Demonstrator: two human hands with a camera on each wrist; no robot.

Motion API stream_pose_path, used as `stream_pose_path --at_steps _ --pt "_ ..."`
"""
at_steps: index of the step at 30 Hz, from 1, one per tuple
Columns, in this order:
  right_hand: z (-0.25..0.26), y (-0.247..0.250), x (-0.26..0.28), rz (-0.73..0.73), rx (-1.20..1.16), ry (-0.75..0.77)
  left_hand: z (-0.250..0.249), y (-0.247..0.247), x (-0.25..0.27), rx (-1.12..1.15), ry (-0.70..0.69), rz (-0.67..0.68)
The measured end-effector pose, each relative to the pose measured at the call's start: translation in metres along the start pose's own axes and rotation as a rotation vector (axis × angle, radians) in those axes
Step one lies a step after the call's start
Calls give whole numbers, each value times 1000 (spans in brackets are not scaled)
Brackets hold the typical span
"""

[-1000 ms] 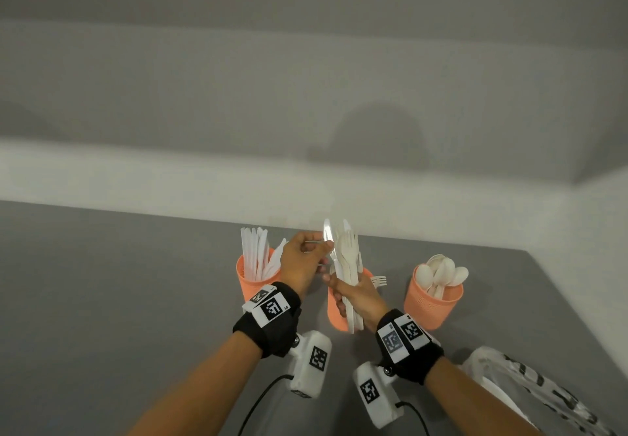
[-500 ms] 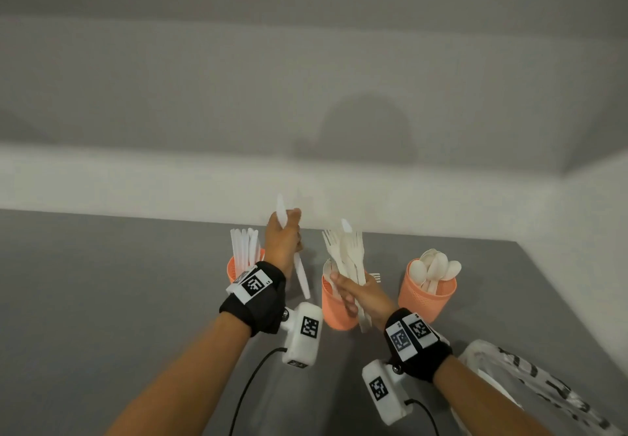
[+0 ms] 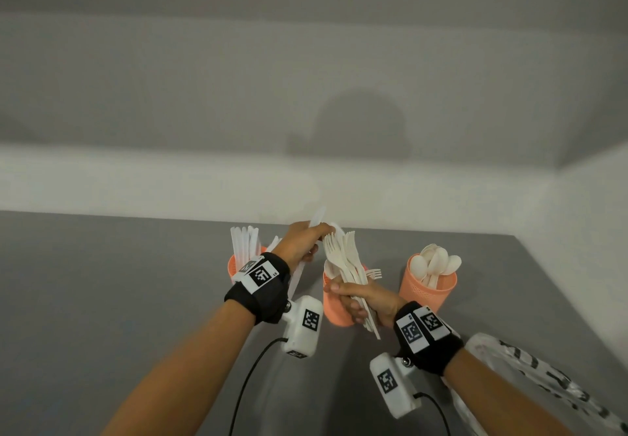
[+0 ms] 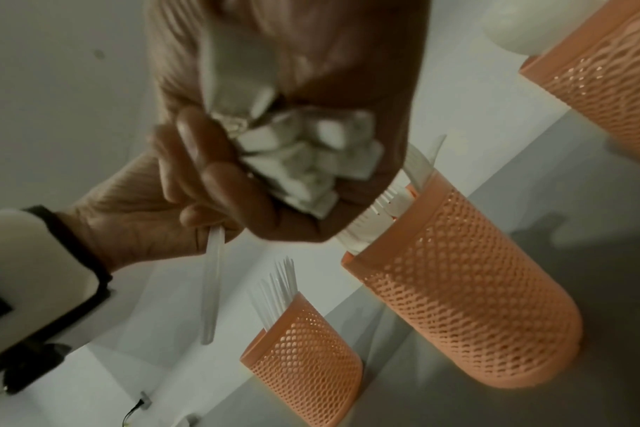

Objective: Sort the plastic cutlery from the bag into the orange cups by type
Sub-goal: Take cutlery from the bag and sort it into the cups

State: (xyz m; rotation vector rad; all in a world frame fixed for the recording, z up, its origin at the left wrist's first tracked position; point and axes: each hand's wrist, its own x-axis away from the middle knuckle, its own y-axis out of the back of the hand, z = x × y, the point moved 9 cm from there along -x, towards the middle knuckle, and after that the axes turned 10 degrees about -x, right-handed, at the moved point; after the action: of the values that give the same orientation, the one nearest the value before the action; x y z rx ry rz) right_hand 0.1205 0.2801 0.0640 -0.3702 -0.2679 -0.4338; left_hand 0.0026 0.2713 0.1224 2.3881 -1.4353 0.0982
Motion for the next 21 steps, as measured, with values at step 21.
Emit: stream_pose_path --at_steps 21 --pt "-13 -11 -11 90 62 -113 6 71 -11 230 -125 -348"
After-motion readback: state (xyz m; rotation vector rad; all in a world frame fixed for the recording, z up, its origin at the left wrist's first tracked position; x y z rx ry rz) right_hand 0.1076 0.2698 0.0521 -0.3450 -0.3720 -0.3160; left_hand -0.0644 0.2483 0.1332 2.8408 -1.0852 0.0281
